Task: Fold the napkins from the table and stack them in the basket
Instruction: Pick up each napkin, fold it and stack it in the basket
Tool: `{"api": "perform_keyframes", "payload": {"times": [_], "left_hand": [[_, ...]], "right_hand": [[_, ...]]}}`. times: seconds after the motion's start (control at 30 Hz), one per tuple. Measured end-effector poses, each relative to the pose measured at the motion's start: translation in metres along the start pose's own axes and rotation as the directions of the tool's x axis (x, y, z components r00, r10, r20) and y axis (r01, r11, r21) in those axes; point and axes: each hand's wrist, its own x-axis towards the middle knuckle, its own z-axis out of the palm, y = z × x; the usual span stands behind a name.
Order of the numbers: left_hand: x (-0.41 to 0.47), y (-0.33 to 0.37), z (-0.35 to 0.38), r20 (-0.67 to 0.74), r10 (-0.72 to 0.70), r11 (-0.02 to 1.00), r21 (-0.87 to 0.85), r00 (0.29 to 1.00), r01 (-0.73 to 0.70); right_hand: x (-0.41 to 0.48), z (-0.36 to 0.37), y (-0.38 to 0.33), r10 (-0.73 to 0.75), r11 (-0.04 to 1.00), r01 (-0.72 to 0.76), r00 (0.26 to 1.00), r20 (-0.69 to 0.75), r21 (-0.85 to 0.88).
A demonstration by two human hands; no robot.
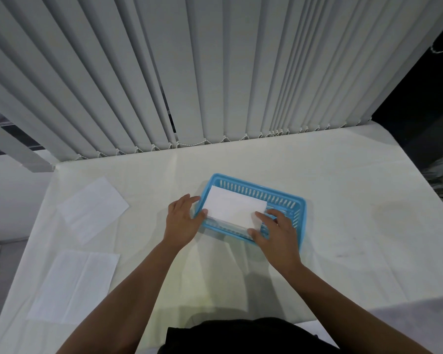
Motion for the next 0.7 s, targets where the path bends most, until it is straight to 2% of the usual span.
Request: {"api": "perform_keyframes", "payload": {"times": [0.1, 0.23, 0.37, 0.47, 0.57, 0.7], "left_hand": [[0.003, 0.006, 0.001, -0.021, -0.035, 0.988, -0.154, 0.999, 0.031], [0.010, 0.019, 0.002, 0.129, -0.151, 0.918, -0.349, 0.980, 0.187], [0.012, 0.026, 0.006, 0.297, -0.297, 0.723, -0.551, 0.907, 0.417], [0.009, 0.025, 0.009, 0.366, -0.325, 0.590, -0.642, 0.872, 0.490], [0.003, 0.025, 0.009, 0.372, -0.300, 0.567, -0.671, 0.878, 0.478], [0.000, 0.018, 0.005, 0.326, -0.291, 0.576, -0.691, 0.899, 0.437]], "right_hand": [[-0.003, -0.003, 0.005, 0.044, 0.998, -0.049, 0.990, -0.134, -0.030], [-0.007, -0.014, 0.017, 0.162, 0.987, -0.153, 0.960, -0.230, 0.055], [-0.009, -0.014, 0.038, 0.361, 0.911, -0.324, 0.925, -0.114, 0.256], [-0.013, -0.007, 0.047, 0.384, 0.823, -0.334, 0.923, -0.016, 0.460], [-0.013, -0.005, 0.042, 0.372, 0.758, -0.316, 0.928, 0.019, 0.570], [-0.008, 0.000, 0.029, 0.379, 0.759, -0.327, 0.925, 0.027, 0.564]]}}
